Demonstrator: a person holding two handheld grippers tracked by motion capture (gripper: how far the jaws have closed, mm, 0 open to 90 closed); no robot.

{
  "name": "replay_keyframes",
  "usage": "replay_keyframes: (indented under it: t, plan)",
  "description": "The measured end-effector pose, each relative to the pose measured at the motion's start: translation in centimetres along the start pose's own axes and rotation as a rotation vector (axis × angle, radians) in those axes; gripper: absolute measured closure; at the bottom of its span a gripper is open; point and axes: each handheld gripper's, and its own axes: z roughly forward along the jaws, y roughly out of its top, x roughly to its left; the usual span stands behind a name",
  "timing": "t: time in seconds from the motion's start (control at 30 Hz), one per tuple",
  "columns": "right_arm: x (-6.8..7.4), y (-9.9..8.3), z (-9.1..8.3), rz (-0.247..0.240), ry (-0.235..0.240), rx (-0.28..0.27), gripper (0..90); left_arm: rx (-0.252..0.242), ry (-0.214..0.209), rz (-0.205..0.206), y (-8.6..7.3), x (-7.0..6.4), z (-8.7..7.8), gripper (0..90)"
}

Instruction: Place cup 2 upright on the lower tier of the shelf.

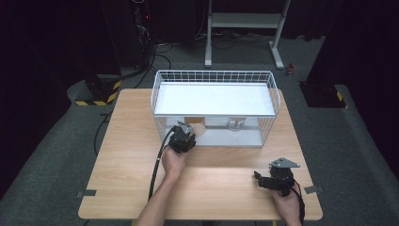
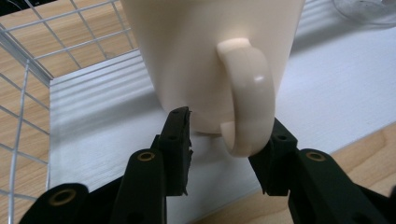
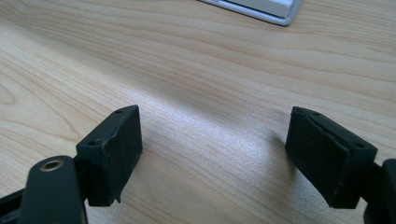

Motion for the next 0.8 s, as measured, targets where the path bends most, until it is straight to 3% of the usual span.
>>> replay_keyframes:
  t: [0.3, 0.57, 0.67, 0.8]
  plan:
    - [0.0, 0.0, 0.0, 0.000, 0.000, 0.000, 18.7, 0.014, -0.002, -0.031, -0.1, 0.5, 0.8, 64.8]
    - [0.0, 0.0, 0.0, 0.004, 0.000, 0.001, 18.7, 0.012, -0.023, -0.103, -0.1, 0.8, 1.3, 66.5]
    - [0.0, 0.0, 0.0, 0.003, 0.000, 0.001, 18.7, 0.043, -0.012, -0.091, 0.2, 0.8, 1.7, 66.9]
    - [0.0, 0.0, 0.0, 0.004, 0.000, 0.001, 18.7, 0.045, -0.010, -0.086, 0.5, 0.7, 1.7, 66.7]
